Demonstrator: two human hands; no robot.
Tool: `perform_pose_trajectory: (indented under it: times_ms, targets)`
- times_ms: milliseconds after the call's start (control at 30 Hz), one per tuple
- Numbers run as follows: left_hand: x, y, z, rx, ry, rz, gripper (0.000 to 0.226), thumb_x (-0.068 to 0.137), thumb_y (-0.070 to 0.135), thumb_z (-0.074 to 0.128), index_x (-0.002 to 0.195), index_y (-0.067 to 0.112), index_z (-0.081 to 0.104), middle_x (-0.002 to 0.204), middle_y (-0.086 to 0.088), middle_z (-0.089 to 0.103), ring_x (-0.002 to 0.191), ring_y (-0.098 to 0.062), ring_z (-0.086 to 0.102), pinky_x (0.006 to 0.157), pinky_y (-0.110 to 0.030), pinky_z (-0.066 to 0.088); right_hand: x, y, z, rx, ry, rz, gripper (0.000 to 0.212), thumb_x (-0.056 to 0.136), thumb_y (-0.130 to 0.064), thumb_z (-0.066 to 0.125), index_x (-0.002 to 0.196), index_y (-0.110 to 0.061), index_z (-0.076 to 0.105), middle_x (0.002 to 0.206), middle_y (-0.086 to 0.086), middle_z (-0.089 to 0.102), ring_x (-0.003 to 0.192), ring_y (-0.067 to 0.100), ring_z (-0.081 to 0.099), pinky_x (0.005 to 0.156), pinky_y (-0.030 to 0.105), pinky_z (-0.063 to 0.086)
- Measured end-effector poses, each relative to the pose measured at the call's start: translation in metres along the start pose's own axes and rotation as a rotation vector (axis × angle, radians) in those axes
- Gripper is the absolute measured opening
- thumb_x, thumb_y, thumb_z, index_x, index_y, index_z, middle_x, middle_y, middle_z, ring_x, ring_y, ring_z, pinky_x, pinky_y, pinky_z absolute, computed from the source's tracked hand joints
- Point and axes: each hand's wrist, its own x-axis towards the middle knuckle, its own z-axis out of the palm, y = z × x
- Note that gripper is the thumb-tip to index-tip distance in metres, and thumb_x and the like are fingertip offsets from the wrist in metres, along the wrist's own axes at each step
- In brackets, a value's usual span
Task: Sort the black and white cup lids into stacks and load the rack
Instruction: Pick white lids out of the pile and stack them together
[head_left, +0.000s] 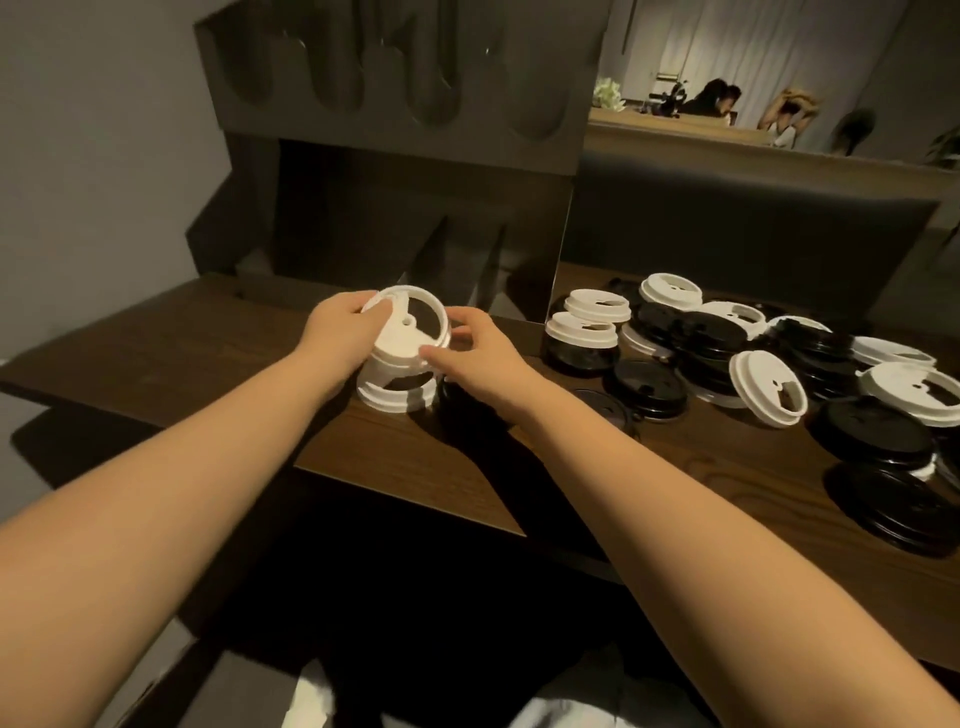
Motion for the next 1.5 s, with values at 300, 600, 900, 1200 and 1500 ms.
perform_pose_trajectory:
  times_ms: [300, 600, 900, 1200, 1500]
  targets:
    - [0.027, -0.005, -0.003, 0.316, -0.305, 0.03, 0.031, 0.102, 0.018, 0.038, 0.12, 0.018, 0.063, 0.121, -0.002, 0.061, 0.112, -0.02, 0.055, 0.096, -0.035, 0.043, 0.004, 0.012, 0.008, -0.564, -0.155, -0.144, 0.089, 0.083, -0.038, 0.071, 0.151, -0.023, 0.016, 0.151, 0.001, 0.035, 0.138, 0.024, 0.034, 0.113, 0.051, 0.026]
    - [0.028, -0.01, 0.008, 0.411, -0.437, 0.045, 0.028, 0.102, 0.027, 0.041, 0.121, 0.022, 0.062, 0.125, -0.003, 0.061, 0.116, -0.019, 0.055, 0.104, -0.04, 0.043, -0.002, 0.024, -0.007, -0.859, -0.087, -0.211, 0.081, 0.087, -0.053, 0.058, 0.151, -0.023, 0.018, 0.158, -0.001, 0.023, 0.145, 0.016, 0.019, 0.117, 0.046, 0.0]
    - [0.015, -0.015, 0.011, 0.465, -0.449, 0.09, 0.031, 0.104, 0.027, 0.034, 0.124, 0.024, 0.057, 0.123, -0.002, 0.06, 0.11, -0.017, 0.055, 0.092, -0.03, 0.044, -0.015, 0.024, 0.008, -0.845, -0.035, -0.253, 0.072, 0.087, -0.061, 0.053, 0.145, -0.024, 0.03, 0.145, -0.004, 0.045, 0.133, 0.017, 0.042, 0.116, 0.05, 0.0]
    - [0.009, -0.019, 0.01, 0.288, -0.339, 0.077, 0.026, 0.098, 0.031, 0.048, 0.119, 0.02, 0.06, 0.118, 0.003, 0.057, 0.114, -0.016, 0.052, 0.093, -0.032, 0.042, -0.032, 0.025, 0.017, -0.901, 0.001, -0.271, 0.061, 0.091, -0.06, 0.044, 0.14, -0.024, 0.041, 0.141, -0.002, 0.048, 0.135, 0.016, 0.038, 0.114, 0.055, -0.008]
    - [0.01, -0.013, 0.002, 0.616, -0.237, 0.261, 0.028, 0.092, 0.045, 0.056, 0.107, 0.022, 0.059, 0.109, 0.004, 0.057, 0.098, -0.012, 0.051, 0.08, -0.029, 0.039, -0.031, 0.026, 0.018, -0.878, -0.031, -0.242, 0.055, 0.1, -0.036, 0.041, 0.151, -0.029, 0.021, 0.146, -0.004, 0.04, 0.141, 0.016, 0.024, 0.111, 0.059, -0.011]
